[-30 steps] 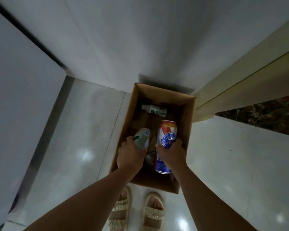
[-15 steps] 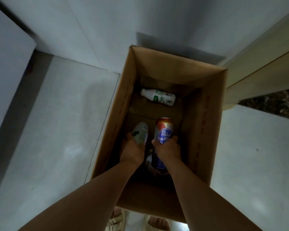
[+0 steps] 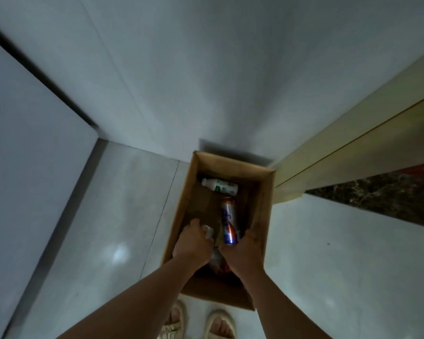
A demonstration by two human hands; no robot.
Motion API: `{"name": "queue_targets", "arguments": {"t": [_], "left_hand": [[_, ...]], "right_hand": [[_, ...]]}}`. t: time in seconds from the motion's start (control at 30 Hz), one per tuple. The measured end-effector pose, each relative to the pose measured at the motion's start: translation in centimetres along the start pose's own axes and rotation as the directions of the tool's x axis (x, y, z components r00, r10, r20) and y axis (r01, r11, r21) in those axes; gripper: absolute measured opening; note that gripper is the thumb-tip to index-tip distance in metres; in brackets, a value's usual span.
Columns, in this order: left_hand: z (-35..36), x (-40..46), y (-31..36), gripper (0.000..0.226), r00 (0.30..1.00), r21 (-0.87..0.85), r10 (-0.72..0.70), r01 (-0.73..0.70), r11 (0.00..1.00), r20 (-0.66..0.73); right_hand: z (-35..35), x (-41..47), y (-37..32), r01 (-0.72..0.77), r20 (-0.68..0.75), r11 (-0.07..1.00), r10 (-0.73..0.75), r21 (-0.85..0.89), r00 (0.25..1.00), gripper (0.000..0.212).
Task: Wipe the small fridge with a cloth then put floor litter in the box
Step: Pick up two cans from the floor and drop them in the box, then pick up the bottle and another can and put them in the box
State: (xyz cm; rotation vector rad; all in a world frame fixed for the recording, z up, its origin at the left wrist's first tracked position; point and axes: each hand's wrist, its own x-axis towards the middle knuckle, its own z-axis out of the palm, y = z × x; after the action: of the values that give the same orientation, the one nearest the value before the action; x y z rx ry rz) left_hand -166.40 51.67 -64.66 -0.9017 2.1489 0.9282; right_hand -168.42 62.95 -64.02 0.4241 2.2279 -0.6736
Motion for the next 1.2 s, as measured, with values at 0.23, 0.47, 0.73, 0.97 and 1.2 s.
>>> {"name": "queue_targets", "arguments": {"t": [0.23,0.47,0.73,0.97,1.2], "left_hand": [[-12.1,-11.6,4.8,0.048,0.998,-0.023,0.055,-0.054,0.998,0.017],[-22.3,-23.9,9.6,0.040,0.983,-0.094,0.141,-0.152,0.984,-0.116],[-28.2,-34.9,10.8,0.046,0.957,-0.265,0.187,-0.243,0.933,-0.220],[-29.0,-44.8,8.1,0.049,0.913,-0.348,0.155,-0.294,0.890,-0.376],[-27.5,-55.4,0.9,0.053,0.881,-0.462,-0.017,-0.231,0.856,-0.472]], "right_hand": [[-9.6,-13.0,-6.0,0.054,-0.056,0.999,-0.054,-0.002,0.997,0.081],[-18.3,-25.9,-9.9,0.146,-0.183,0.989,-0.141,0.014,0.973,0.072],[-23.4,-36.6,-11.7,0.294,-0.223,0.953,-0.303,-0.073,0.927,0.073],[-26.1,-42.9,-10.9,0.517,-0.149,0.849,-0.528,-0.112,0.836,0.074],[-23.8,-50.1,-9.2,0.663,0.010,0.720,-0.676,-0.204,0.737,0.081]]}}
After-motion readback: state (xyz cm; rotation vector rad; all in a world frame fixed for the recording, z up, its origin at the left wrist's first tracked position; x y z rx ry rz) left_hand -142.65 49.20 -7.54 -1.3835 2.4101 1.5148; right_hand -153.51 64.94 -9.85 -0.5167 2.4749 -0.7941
